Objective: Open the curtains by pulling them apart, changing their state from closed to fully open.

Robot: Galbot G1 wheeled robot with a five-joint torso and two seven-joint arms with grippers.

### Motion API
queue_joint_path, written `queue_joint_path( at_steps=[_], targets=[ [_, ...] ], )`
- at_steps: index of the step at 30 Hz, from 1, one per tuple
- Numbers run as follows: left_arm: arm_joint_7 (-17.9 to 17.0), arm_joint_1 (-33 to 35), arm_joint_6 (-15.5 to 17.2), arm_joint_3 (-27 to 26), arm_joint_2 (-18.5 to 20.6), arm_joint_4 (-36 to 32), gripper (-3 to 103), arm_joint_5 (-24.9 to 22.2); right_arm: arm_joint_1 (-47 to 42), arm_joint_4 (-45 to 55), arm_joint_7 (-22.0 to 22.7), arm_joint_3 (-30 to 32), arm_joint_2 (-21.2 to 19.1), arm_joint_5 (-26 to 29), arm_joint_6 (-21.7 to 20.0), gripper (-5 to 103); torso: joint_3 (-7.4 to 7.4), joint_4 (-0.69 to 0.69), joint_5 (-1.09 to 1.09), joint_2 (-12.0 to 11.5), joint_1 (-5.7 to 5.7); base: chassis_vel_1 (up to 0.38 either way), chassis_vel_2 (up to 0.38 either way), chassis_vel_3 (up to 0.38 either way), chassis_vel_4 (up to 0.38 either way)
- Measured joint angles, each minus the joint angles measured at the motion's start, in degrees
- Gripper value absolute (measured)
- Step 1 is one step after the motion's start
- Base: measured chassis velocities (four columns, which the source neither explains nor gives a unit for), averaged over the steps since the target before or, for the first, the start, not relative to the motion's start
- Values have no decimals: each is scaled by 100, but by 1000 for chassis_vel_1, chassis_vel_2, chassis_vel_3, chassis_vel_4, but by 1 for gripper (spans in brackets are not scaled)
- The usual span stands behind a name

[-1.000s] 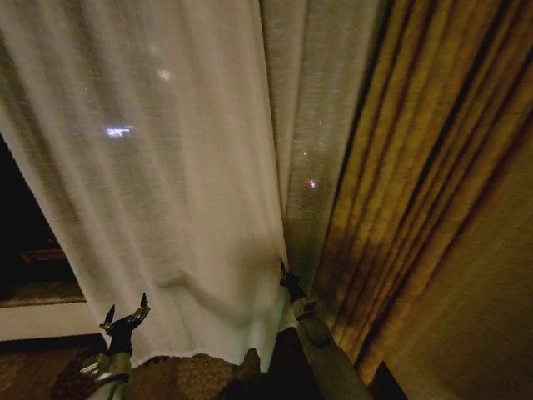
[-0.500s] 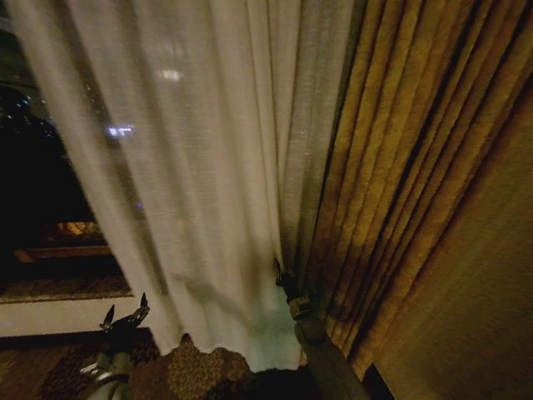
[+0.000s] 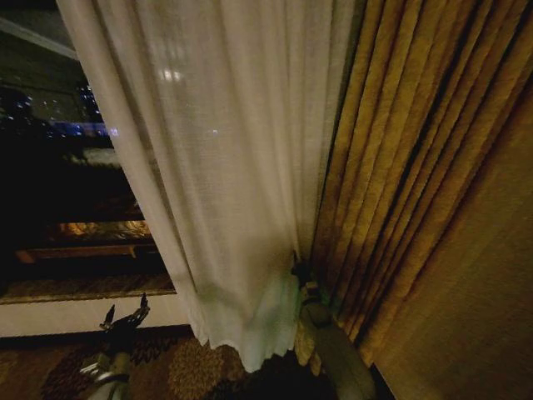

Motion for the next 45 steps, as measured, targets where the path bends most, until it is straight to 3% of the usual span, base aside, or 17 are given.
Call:
queue_joint_path(
  at_steps=[5,12,16,22,25,31,33,36,38,42,43,44,45],
  targets=[
    [0,0,0,1,0,0,100,0,123,-56,573,198,-193,-142,-296,0,1,-1,0,0,1,0,0,0,0],
    [0,0,0,1,0,0,100,0,104,34,1007,263,-274,-267,-508,0,1,-2,0,0,0,0,0,0,0],
    [0,0,0,1,0,0,100,0,-8,277,988,165,-243,-165,-548,0,1,-2,1,0,0,0,0,0,0],
    [0,0,0,1,0,0,100,0,-516,1069,406,-260,-231,537,-649,-3,0,-1,-1,0,0,0,0,0,0],
    [0,0,0,0,0,0,100,0,-717,1325,210,-396,-263,690,-687,1,0,-1,-1,0,0,0,0,0,0],
    [0,0,0,1,0,0,100,0,-1437,2476,-235,-617,-492,1207,-1050,38,0,-2,-1,0,0,0,0,0,0],
    [0,0,0,1,0,0,100,0,-1531,2618,-282,-607,-533,1269,-1087,38,0,-1,-1,0,0,0,0,0,0],
    [0,0,0,1,0,0,100,0,-1752,2927,-401,-556,-614,1304,-1137,55,0,-1,-1,0,0,0,0,0,0],
    [0,0,0,1,0,0,100,0,-1807,2988,-426,-547,-626,1304,-1149,55,0,-2,-1,0,0,0,0,0,0],
    [0,0,0,1,0,0,100,0,-2032,3231,-593,-485,-653,1298,-1138,77,0,-1,0,0,0,0,0,0,0],
    [0,0,0,1,0,0,100,0,-2068,3260,-625,-478,-655,1267,-1108,77,0,-1,0,0,0,0,0,0,0],
    [0,0,0,1,0,0,100,0,-2116,3302,-711,-454,-654,1175,-1081,88,0,-1,0,0,0,0,0,0,0],
    [0,0,0,1,0,0,100,0,-2116,3302,-711,-454,-654,1175,-1081,88,0,-1,0,0,0,0,0,0,0]
  ],
)
